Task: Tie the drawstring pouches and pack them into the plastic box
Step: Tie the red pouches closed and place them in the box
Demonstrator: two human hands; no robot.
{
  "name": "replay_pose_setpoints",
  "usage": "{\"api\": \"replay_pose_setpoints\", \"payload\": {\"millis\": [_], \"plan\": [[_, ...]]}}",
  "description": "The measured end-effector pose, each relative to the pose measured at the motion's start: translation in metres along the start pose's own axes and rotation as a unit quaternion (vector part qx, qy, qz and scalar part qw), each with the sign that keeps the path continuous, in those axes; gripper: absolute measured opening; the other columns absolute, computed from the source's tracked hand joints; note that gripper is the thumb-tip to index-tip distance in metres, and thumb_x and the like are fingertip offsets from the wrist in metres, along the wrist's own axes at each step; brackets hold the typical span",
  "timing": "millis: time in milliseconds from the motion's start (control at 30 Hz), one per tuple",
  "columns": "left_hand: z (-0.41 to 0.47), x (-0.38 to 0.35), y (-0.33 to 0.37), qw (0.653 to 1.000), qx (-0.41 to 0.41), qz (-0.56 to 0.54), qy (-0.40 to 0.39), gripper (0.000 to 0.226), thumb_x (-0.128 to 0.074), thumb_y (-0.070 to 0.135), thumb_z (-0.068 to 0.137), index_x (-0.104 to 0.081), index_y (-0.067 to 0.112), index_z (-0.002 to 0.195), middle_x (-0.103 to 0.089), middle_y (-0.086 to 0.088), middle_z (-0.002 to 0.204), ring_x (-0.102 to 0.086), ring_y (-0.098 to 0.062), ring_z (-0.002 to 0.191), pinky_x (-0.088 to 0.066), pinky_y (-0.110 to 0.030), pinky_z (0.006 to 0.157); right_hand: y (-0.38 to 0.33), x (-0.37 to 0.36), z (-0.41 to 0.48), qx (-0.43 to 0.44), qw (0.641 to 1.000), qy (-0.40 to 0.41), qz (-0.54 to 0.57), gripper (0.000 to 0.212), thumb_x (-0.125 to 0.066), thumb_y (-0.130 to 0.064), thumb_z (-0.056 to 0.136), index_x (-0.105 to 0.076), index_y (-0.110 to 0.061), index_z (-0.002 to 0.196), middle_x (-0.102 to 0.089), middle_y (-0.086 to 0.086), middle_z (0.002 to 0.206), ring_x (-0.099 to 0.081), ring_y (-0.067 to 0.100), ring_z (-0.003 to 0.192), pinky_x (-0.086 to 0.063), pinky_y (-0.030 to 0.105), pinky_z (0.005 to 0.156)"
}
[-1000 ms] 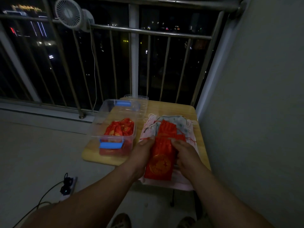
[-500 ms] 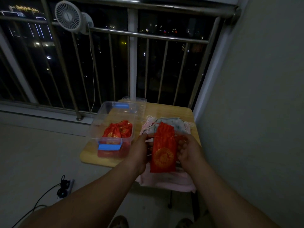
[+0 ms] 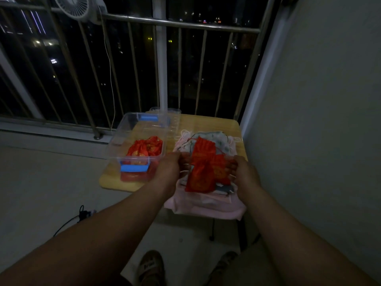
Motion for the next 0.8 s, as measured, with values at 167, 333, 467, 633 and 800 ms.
{"api": "replay_pose_setpoints", "payload": {"millis": [167,333,467,633,800], "plan": [[0.002,-0.018,0.029,0.970,-0.106,0.206,-0.070,0.036,-0.048,0.031,0.108,-0.072,0.004,0.111,-0.073,-0.011,0.099,-0.065,-0.022,0.086,-0.050,-0.034,0.077,-0.037,-0.022,-0.002,0.145,0.955,-0.094,-0.242,0.031,-0.056,-0.044,0.098,-0.077,-0.024,0.109,-0.077,0.002,0.113,-0.070,0.015,0.103,-0.054,0.041,0.097],[-0.002,-0.041,0.056,0.909,-0.197,0.345,-0.123,0.033,-0.051,0.024,0.108,-0.074,0.002,0.105,-0.071,-0.009,0.088,-0.064,-0.013,0.073,-0.050,-0.023,0.066,-0.061,-0.047,-0.007,0.225,0.890,-0.142,-0.370,0.043,-0.035,-0.028,0.111,-0.048,-0.026,0.152,-0.046,0.001,0.157,-0.043,0.011,0.139,-0.031,0.001,0.095],[-0.003,-0.044,0.063,0.907,-0.204,0.337,-0.148,0.027,-0.053,0.019,0.106,-0.076,0.005,0.105,-0.075,-0.015,0.089,-0.071,-0.027,0.081,-0.056,-0.042,0.075,-0.067,-0.055,-0.003,0.207,0.900,-0.184,-0.336,0.041,-0.036,-0.036,0.111,-0.055,-0.031,0.147,-0.050,-0.011,0.149,-0.044,0.001,0.127,-0.033,0.000,0.085],[-0.010,-0.044,0.063,0.937,-0.167,0.245,-0.186,0.025,-0.050,0.016,0.108,-0.071,0.004,0.112,-0.071,0.008,0.074,-0.064,0.003,0.063,-0.049,-0.014,0.061,-0.060,-0.052,0.004,0.169,0.925,-0.207,-0.270,0.040,-0.040,-0.047,0.107,-0.064,-0.036,0.136,-0.064,-0.004,0.138,-0.060,0.015,0.126,-0.046,0.039,0.109],[-0.009,-0.039,0.070,0.940,-0.156,0.244,-0.179,0.033,-0.049,0.026,0.109,-0.071,0.002,0.112,-0.066,-0.015,0.089,-0.061,-0.022,0.080,-0.050,-0.028,0.070,-0.040,-0.039,-0.001,0.118,0.955,-0.209,-0.173,0.034,-0.045,-0.014,0.103,-0.069,-0.005,0.124,-0.073,0.017,0.119,-0.066,0.032,0.119,-0.052,0.043,0.101]]}}
Point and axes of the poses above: each hand's wrist, its own z-axis towards the middle knuckle, its own x-axis out of the back of the hand, y = z × x, the point moved 4 cm from there along z, towards the middle knuckle
